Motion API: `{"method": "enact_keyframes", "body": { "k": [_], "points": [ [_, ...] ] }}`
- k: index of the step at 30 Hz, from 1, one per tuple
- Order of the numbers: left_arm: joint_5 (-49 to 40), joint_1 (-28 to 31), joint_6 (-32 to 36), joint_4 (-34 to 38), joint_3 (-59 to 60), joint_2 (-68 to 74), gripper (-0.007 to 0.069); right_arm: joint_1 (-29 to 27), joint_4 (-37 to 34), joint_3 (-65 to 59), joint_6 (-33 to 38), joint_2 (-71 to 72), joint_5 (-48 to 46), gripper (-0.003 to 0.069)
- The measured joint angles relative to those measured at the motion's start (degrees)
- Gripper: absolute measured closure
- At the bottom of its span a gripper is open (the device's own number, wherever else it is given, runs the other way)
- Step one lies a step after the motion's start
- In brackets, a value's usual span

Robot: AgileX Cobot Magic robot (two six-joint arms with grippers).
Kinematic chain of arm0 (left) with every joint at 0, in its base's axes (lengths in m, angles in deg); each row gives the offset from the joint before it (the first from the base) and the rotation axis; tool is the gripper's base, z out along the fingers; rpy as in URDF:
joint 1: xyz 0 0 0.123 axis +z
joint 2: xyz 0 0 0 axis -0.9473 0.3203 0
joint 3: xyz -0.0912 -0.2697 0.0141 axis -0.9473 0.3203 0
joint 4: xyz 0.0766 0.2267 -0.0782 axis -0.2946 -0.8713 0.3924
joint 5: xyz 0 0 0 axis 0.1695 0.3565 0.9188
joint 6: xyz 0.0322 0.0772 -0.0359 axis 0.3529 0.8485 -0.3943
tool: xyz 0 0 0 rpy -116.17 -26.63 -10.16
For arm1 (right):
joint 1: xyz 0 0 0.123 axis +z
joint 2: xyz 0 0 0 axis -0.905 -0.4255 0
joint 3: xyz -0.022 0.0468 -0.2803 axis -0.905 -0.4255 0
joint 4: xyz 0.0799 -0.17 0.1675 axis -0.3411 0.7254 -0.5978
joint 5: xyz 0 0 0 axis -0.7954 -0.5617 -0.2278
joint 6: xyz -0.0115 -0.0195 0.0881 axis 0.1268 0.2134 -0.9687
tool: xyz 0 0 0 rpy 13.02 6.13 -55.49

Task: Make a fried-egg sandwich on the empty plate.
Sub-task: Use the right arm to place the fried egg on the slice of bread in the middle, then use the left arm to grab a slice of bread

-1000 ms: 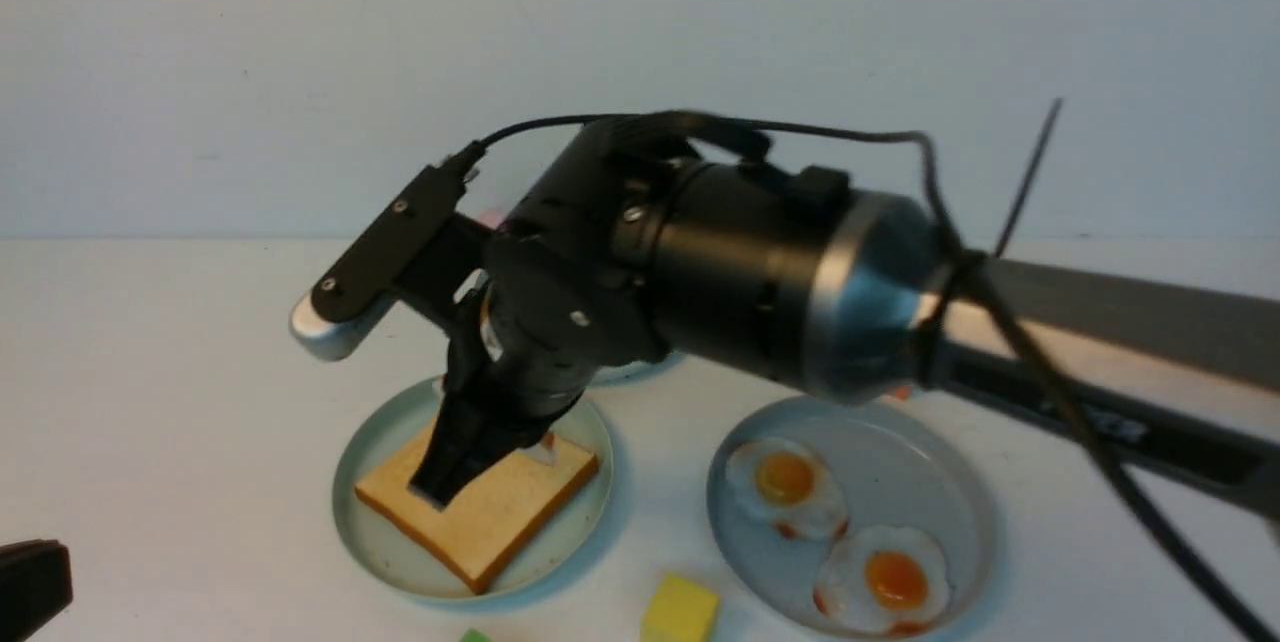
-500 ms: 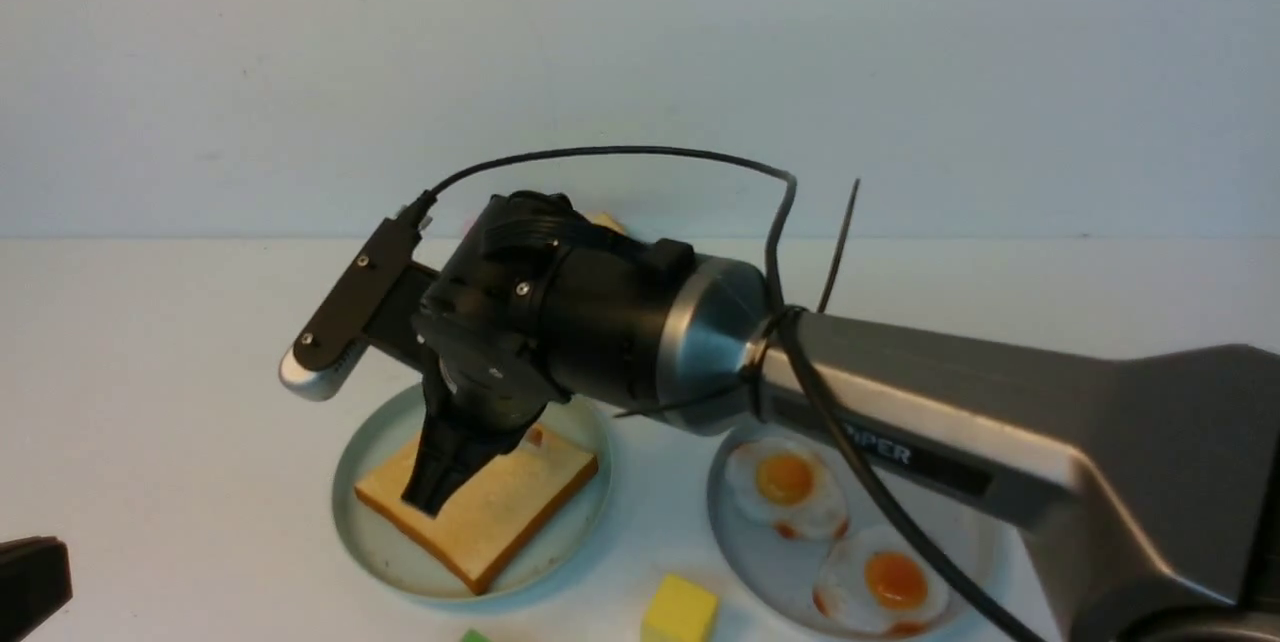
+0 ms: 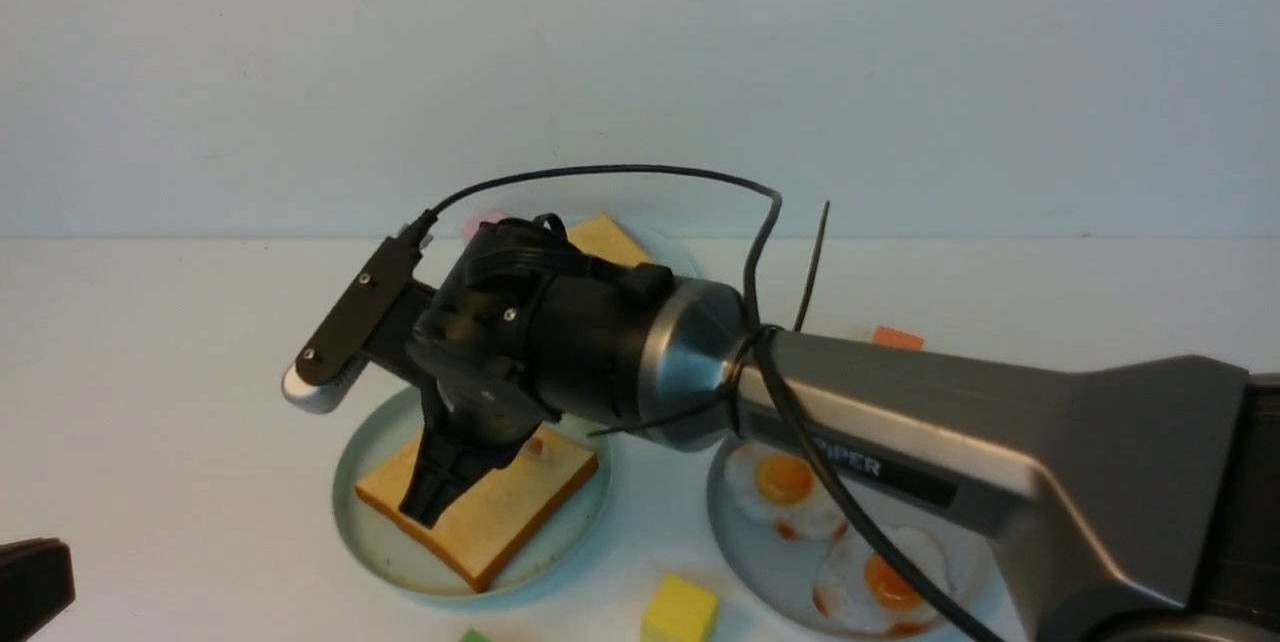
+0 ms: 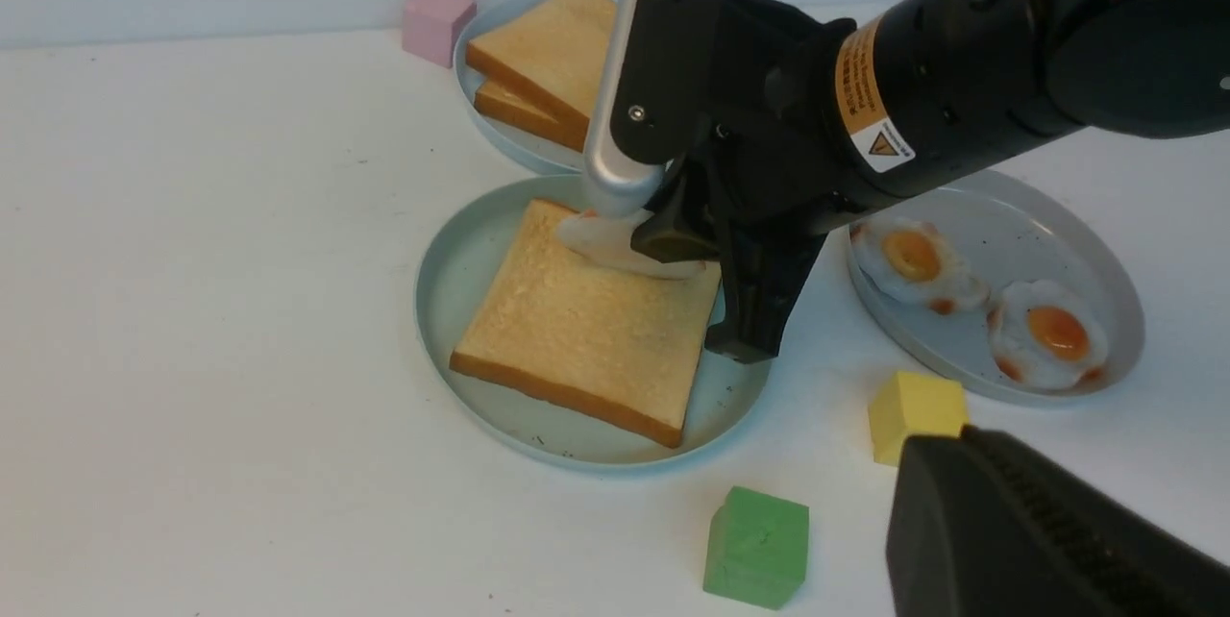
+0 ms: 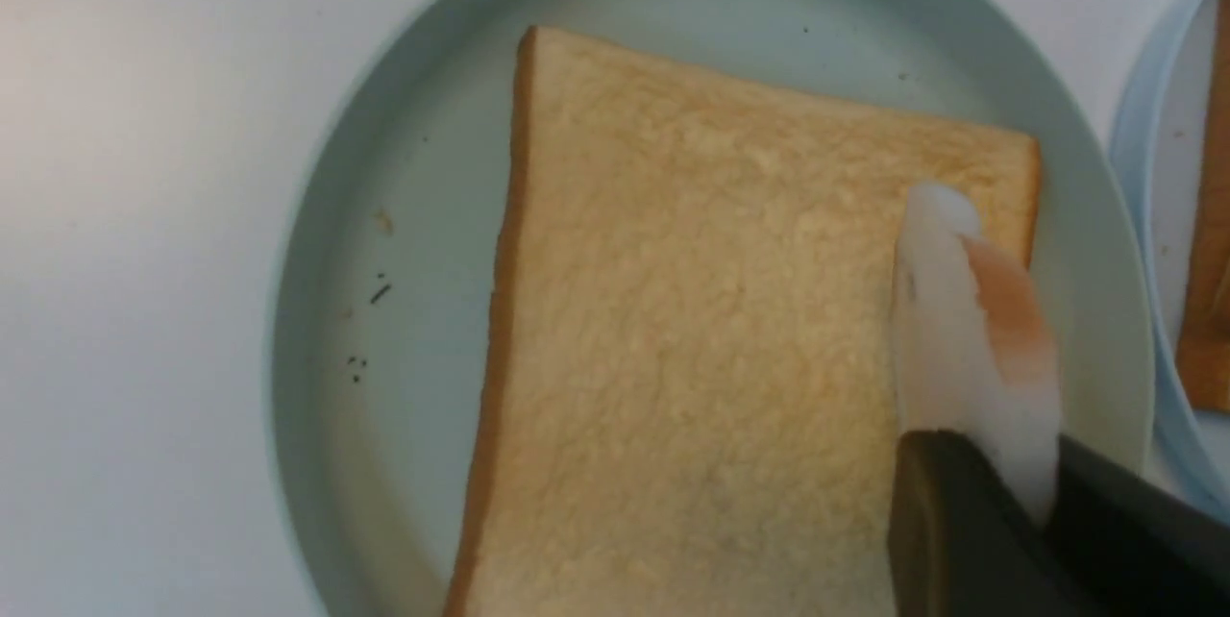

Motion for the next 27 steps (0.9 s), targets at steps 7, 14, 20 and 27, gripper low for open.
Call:
{"method": "enact_keyframes", "body": {
  "k": [7,14,20,27],
  "points": [
    [0.0,0.0,0.0,1.14,0.0,0.0,0.0634,0.0,-8.11,-0.01,-0.42,-0.06,-0.14,0.0153],
    [-0.25,0.0,-0.05,4.38,0.0,0.0,0.0629,0.0,-14.16,-0.01,-0.49,3.31,-2.77,-0.0006],
    [-2.55,0.0,1.12,5.16,0.0,0.14,0.0627,0.04,-14.27,-0.01,-1.43,11.53,-14.26,0.0162],
    [-3.0,0.0,2.7,8.44,-0.77,11.16,0.0638,0.04,-10.0,-2.63,-1.4,25.41,-23.53,0.0578]
  ]
}}
